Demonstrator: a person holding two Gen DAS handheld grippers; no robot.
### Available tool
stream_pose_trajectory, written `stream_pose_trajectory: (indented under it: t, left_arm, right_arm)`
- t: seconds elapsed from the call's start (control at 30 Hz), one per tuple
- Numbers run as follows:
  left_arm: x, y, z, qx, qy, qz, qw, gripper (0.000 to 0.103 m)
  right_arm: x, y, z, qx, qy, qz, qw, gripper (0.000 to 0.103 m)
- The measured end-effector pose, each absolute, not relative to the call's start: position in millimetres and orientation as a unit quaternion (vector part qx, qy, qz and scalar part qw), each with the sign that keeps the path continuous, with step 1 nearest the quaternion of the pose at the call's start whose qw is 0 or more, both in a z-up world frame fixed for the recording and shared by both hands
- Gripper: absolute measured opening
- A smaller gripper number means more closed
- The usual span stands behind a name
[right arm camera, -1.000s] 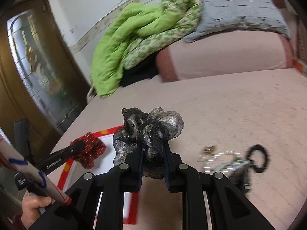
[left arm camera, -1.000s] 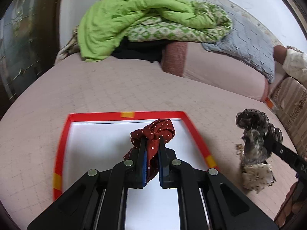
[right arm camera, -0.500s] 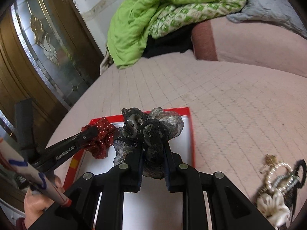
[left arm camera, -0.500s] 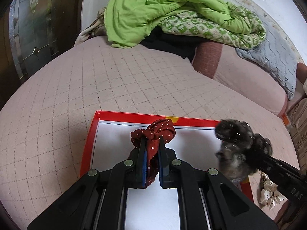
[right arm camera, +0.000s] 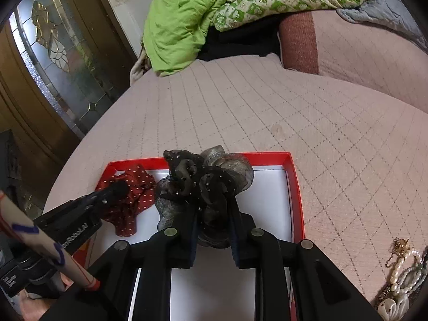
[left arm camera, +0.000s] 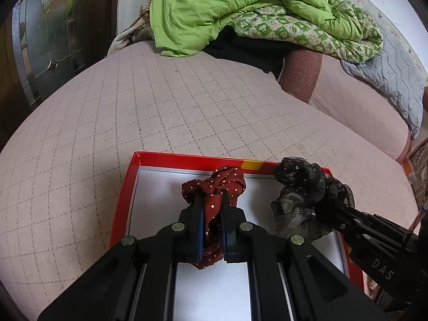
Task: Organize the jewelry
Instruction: 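Carry both scrunchies over the red-rimmed box with both grippers, then open the left gripper to drop the red scrunchie while the right drops the grey one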
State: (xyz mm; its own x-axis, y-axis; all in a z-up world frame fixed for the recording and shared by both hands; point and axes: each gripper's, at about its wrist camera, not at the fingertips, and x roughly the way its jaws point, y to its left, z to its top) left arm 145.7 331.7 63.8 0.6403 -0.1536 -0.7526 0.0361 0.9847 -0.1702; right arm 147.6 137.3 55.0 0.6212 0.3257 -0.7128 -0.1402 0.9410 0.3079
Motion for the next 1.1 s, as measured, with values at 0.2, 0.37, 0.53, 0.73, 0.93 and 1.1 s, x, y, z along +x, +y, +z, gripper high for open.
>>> stream_pose_trajectory:
  t: [0.2, 0.37, 0.53, 0.73, 0.93, 1.1]
  left_arm:
    - [145.7, 328.5, 64.2, -0.066, 0.417, -0.049, 0.905, 0.034]
    - [144.6, 327.5, 67.0, -0.067, 0.412, -0.048, 0.907, 0.035]
    - [141.0, 326.1, 71.8, -0.07, 0.402, -0.05, 0.912, 0.036]
    - [134.3, 325.4, 79.6, -0.071, 0.385, -0.049, 0.919, 0.038]
    - [132.1, 324.0, 83.5, -0.073, 0.378, -0.049, 0.922, 0.039]
    - [129.8, 321.9, 85.3, -0.068, 0.373, -0.048, 0.924, 0.039]
  right_arm:
    - [149.8, 133.8, 46.3, 0.113, 0.428, 0.125, 0.888, 0.03]
    - [145.6, 131.6, 51.0, 0.114, 0.422, 0.131, 0.89, 0.042]
    - [137.0, 129.5, 60.5, 0.115, 0.411, 0.135, 0.894, 0.046]
    - [127.3, 122.8, 73.1, 0.12, 0.401, 0.136, 0.898, 0.049]
    - [123.3, 116.6, 78.6, 0.115, 0.396, 0.126, 0.902, 0.065]
    - [124.5, 112.3, 75.2, 0.114, 0.405, 0.118, 0.899, 0.071]
